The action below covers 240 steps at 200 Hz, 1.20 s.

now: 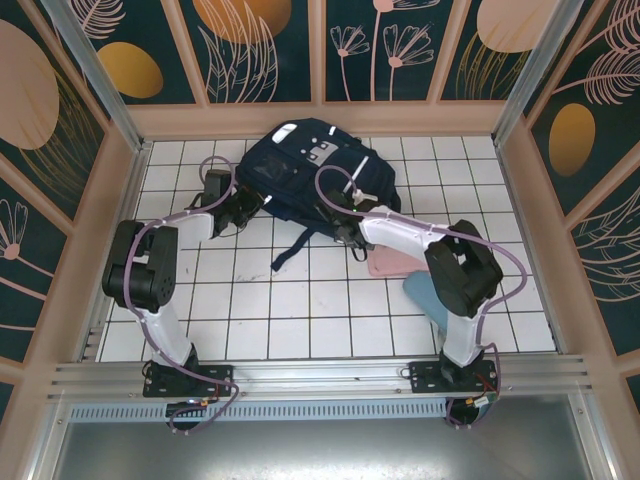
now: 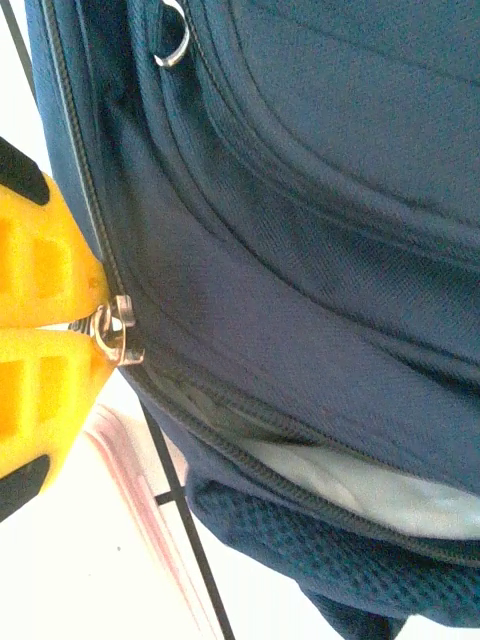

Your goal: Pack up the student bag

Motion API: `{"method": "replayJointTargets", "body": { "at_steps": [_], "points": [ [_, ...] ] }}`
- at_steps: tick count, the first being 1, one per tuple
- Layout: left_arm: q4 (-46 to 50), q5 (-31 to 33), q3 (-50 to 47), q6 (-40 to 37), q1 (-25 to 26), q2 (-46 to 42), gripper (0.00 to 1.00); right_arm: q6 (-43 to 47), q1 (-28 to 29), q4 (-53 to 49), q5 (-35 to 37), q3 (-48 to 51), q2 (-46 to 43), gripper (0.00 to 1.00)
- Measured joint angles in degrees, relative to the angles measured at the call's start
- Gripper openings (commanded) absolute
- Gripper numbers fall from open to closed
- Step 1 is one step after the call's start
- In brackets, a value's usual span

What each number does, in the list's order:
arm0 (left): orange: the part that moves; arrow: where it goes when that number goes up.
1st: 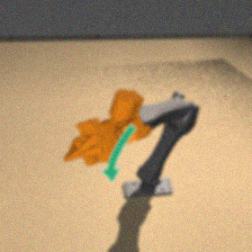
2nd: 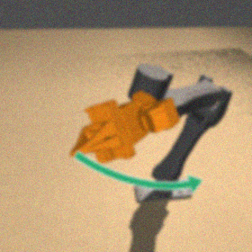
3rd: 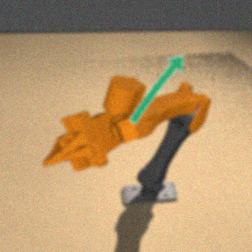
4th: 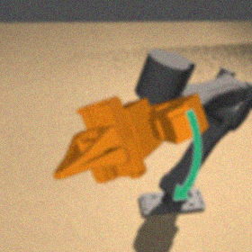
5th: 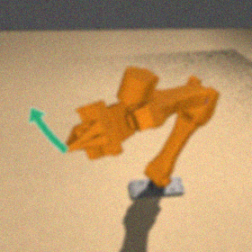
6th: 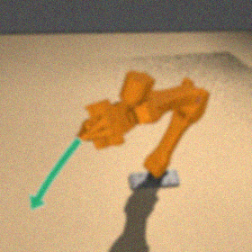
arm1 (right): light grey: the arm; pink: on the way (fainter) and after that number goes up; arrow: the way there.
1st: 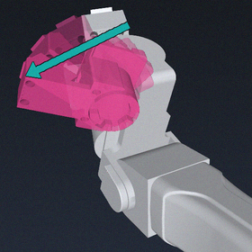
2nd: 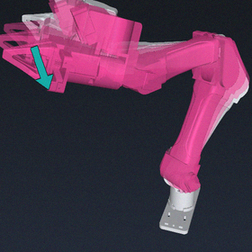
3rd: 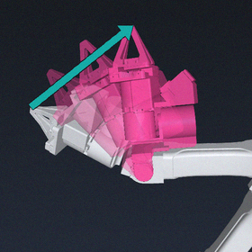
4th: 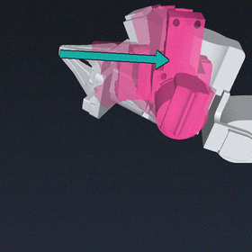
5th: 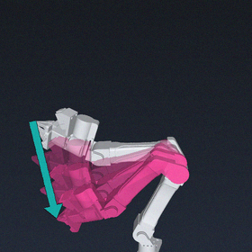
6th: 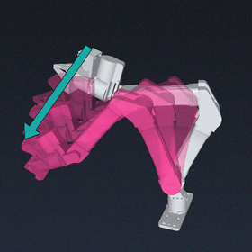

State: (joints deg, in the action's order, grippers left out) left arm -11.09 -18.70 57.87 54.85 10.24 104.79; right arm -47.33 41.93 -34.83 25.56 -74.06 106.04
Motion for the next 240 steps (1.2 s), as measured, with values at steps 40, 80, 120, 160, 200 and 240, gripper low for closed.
{"method": "replayJointTargets", "body": {
  "at_steps": [40, 80, 120, 160, 200, 240],
  "points": [
    [1.33, 0.68, -0.02, -1.95, -4.00, -0.39, 0.00, 7.23, -3.72, 3.80, -4.55, 2.75, -4.79, 0.22],
    [5.31, 3.63, 0.87, -4.87, -10.69, -0.17, 0.22, 16.61, -5.79, 8.15, -12.94, 2.82, -5.77, 0.37],
    [6.05, 5.95, 1.31, -6.16, -11.34, -1.09, 0.55, 24.00, -2.34, 8.94, -19.63, 1.33, -5.22, 0.40],
    [6.14, 5.68, -3.21, -5.27, -11.30, -8.74, 0.59, 27.32, 4.22, 7.28, -18.01, -6.12, 1.36, 0.41],
    [6.21, 5.22, -9.60, -3.72, -11.19, -14.01, 0.60, 27.47, 7.85, 1.53, -12.57, -13.88, 10.01, 0.41],
    [6.23, 4.44, -11.85, -3.45, -11.19, -14.88, 0.60, 25.49, 9.20, -3.69, -7.67, -18.88, 13.94, 0.40]
  ]
}}
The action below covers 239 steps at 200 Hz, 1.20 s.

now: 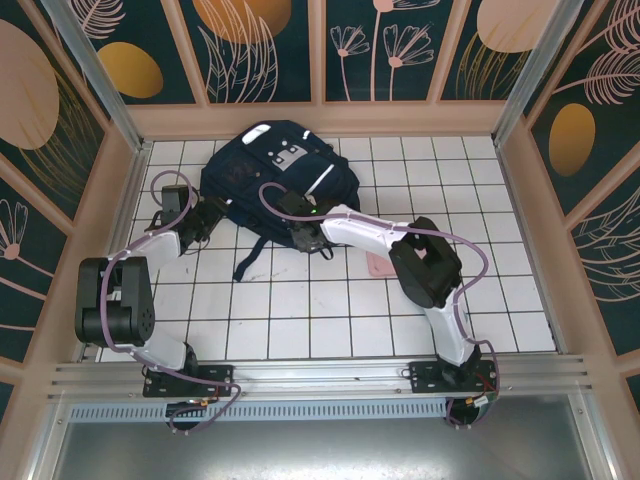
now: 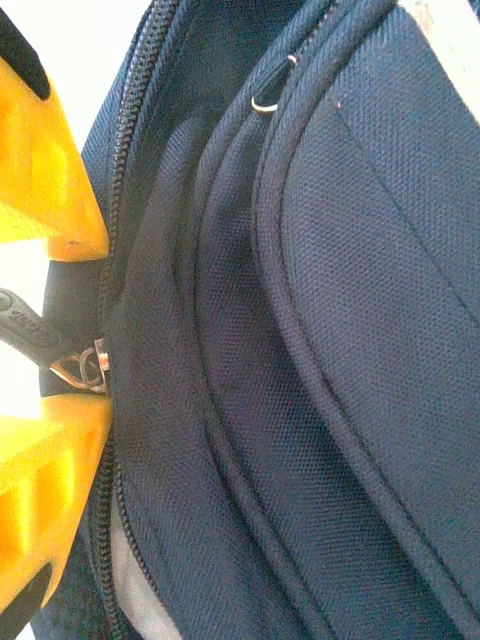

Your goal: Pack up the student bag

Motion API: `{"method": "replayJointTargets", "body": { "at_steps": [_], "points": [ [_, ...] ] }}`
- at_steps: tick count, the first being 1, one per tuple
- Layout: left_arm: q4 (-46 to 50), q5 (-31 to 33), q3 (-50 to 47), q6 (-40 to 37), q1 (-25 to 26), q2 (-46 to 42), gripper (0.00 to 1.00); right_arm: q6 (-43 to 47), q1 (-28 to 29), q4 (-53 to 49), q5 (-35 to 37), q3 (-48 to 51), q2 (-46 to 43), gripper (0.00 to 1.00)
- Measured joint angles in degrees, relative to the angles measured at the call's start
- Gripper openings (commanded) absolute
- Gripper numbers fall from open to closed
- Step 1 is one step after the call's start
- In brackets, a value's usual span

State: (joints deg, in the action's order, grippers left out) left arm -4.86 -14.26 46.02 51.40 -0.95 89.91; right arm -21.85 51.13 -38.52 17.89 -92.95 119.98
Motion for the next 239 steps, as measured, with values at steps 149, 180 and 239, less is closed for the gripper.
{"method": "replayJointTargets", "body": {
  "at_steps": [149, 180, 239],
  "points": [
    [-2.14, -1.99, -5.90, 6.84, 7.50, -4.81, 0.59, -14.56, 0.20, 0.61, -3.41, 7.21, -6.12, 0.43],
    [-2.93, -2.36, -6.56, 8.57, 9.16, -5.40, 0.59, -16.09, 0.20, 2.32, -5.97, 9.57, -8.33, 0.42],
    [-4.76, -3.32, -7.56, 11.10, 11.17, -5.57, 0.59, -16.24, -0.72, 4.07, -6.99, 9.94, -8.13, 0.37]
  ]
}}
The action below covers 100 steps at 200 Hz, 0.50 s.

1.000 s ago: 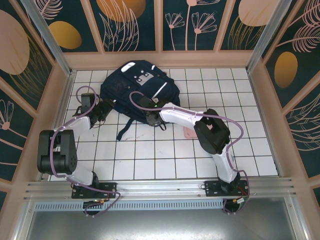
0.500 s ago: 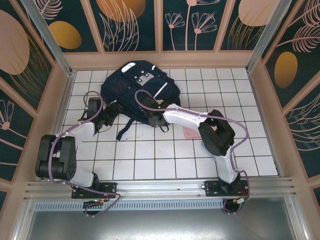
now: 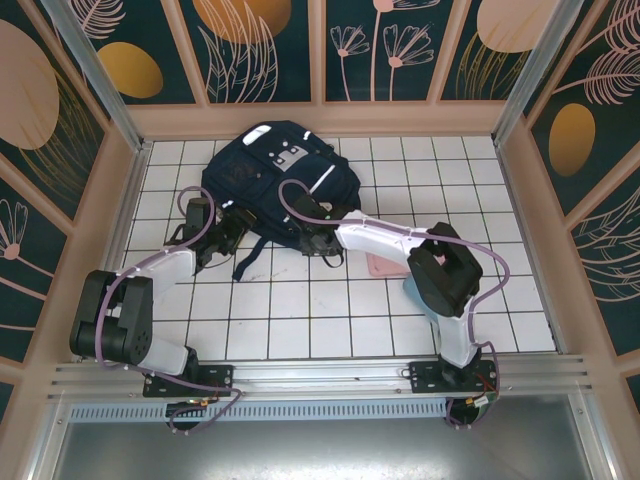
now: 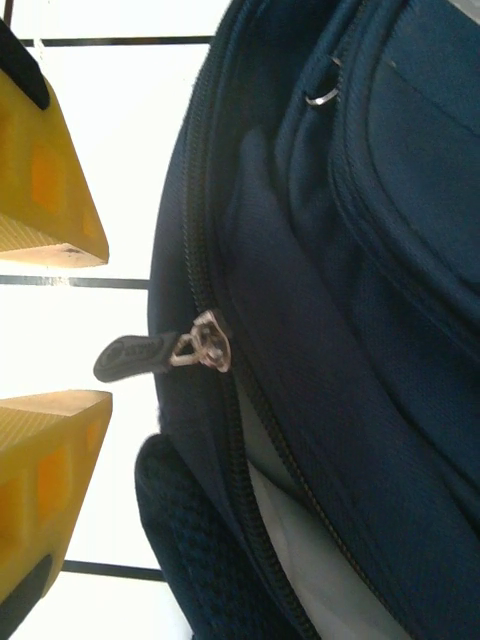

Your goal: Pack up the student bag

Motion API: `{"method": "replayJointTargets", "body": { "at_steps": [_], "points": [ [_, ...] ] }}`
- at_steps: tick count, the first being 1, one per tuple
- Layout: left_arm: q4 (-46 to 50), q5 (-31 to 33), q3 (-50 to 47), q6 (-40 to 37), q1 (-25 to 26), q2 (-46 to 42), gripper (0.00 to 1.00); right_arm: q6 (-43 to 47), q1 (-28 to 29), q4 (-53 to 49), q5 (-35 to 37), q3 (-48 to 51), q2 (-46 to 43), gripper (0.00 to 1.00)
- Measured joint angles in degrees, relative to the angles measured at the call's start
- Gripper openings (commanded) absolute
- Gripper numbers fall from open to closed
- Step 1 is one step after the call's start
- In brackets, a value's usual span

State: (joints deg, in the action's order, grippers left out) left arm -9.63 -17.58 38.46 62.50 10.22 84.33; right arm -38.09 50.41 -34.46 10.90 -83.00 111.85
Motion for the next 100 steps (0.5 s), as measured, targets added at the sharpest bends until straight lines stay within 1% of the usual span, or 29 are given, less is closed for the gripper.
{"method": "replayJointTargets", "body": {
  "at_steps": [23, 31, 73, 88, 100],
  "points": [
    [-0.44, 0.00, 0.00, 0.50, 0.35, 0.00, 0.59, 0.00, -0.81, -0.02, 0.24, -0.31, 1.18, 0.37],
    [-0.48, 0.00, 0.00, 0.68, 0.48, 0.00, 0.59, 0.00, -0.94, -0.04, 0.46, -0.33, 1.60, 0.36],
    [-0.70, -0.17, 0.00, 1.09, 0.96, 0.00, 0.59, 0.39, -1.09, -0.04, 0.61, -1.29, 2.93, 0.16],
    [-0.79, -0.24, 0.00, 1.29, 1.18, 0.00, 0.59, 1.01, -1.09, -0.02, 0.61, -1.70, 3.37, 0.05],
    [-0.85, -0.39, -0.02, 1.51, 1.40, 0.00, 0.59, 0.96, -1.07, -0.04, 0.76, -2.01, 3.50, 0.01]
  ]
}}
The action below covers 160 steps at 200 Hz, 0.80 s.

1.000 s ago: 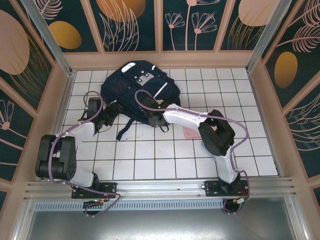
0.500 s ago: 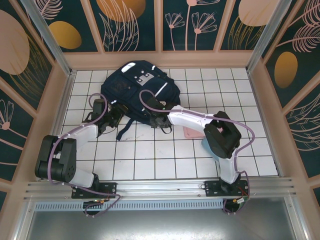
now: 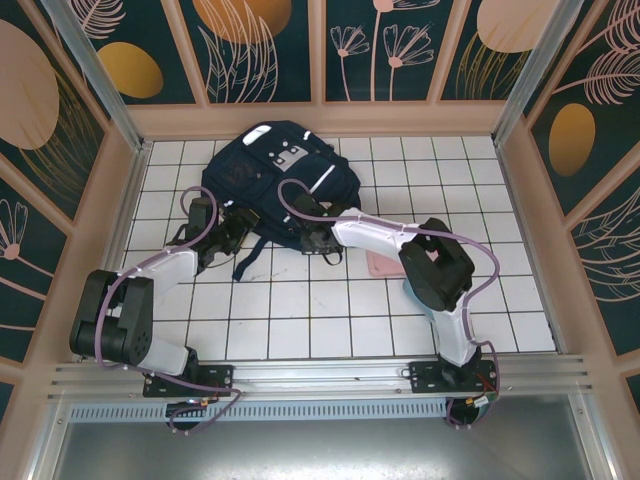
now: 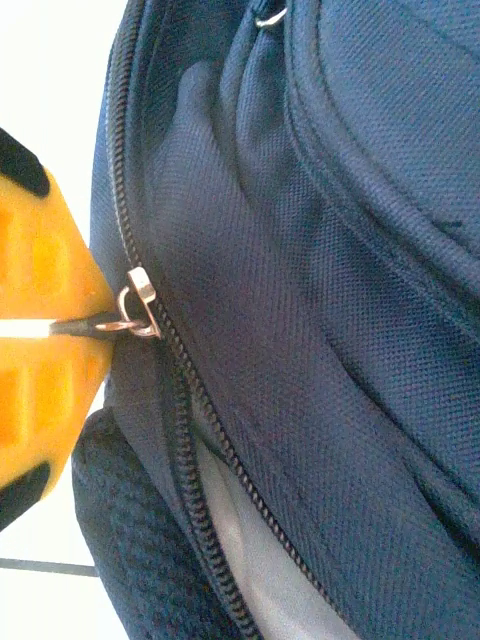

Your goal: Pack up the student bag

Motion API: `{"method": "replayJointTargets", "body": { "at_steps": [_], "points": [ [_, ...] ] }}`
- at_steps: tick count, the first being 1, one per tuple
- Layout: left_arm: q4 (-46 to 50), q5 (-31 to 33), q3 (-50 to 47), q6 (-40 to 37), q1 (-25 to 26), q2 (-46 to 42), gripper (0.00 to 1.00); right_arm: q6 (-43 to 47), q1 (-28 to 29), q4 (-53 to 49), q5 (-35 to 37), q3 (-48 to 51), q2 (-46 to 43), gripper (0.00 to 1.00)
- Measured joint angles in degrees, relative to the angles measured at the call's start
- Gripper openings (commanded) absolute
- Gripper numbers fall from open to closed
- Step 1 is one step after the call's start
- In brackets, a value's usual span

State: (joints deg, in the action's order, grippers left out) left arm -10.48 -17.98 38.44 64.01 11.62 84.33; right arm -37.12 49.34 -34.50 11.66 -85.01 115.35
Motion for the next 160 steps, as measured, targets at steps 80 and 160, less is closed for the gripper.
{"method": "replayJointTargets", "body": {
  "at_steps": [80, 160],
  "points": [
    [-4.44, -1.40, -2.47, 4.00, 4.04, 1.55, 0.59, 4.22, 0.90, -1.07, 0.09, -1.51, -0.13, 0.00],
    [-14.34, -2.05, -3.21, 8.76, 5.66, 8.13, 0.56, 8.09, 0.96, -4.66, -3.61, -3.78, -2.82, 0.00]
  ]
}}
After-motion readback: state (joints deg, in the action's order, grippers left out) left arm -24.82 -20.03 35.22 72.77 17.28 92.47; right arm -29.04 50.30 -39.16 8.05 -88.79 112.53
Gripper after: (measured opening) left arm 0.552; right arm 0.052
